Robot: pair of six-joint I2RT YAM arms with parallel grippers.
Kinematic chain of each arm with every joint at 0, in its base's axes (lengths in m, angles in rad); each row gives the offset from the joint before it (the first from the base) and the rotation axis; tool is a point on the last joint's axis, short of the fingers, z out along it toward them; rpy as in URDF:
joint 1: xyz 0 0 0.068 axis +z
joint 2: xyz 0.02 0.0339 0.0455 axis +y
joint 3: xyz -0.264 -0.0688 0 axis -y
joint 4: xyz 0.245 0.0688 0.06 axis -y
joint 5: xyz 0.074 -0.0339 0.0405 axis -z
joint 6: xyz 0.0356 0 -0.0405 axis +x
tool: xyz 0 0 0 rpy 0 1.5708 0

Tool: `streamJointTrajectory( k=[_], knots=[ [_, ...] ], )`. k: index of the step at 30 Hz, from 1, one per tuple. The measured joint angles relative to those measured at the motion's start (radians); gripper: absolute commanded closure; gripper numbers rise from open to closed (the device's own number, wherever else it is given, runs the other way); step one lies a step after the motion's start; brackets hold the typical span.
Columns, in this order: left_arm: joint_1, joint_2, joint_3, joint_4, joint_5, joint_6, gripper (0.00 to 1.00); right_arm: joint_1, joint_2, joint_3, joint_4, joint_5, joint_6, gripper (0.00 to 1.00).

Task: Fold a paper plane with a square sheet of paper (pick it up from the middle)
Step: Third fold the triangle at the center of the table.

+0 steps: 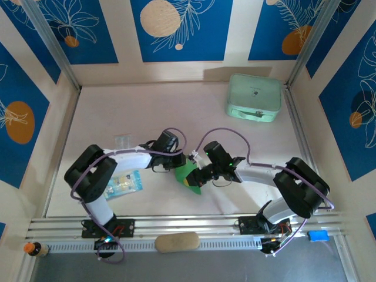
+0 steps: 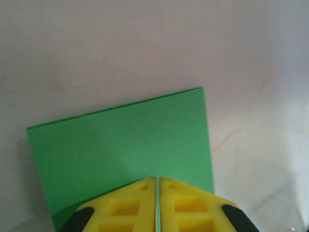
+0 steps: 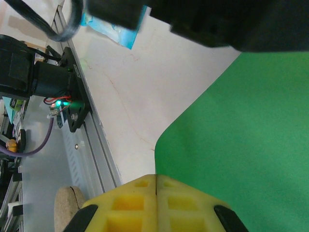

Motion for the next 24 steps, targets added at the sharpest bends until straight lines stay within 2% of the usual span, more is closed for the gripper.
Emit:
streamJointTrajectory(
  k=[6, 24],
  knots=[
    [0.003, 0.04, 0.0, 0.005, 0.018, 0.012, 0.92, 0.002, 0.018, 0.0, 0.005, 0.01, 0.0, 1.0],
    [0.006, 0.043, 0.0, 0.011, 0.029, 0.013, 0.93, -0.021, 0.048, 0.001, -0.06, 0.191, 0.0, 1.0]
  ],
)
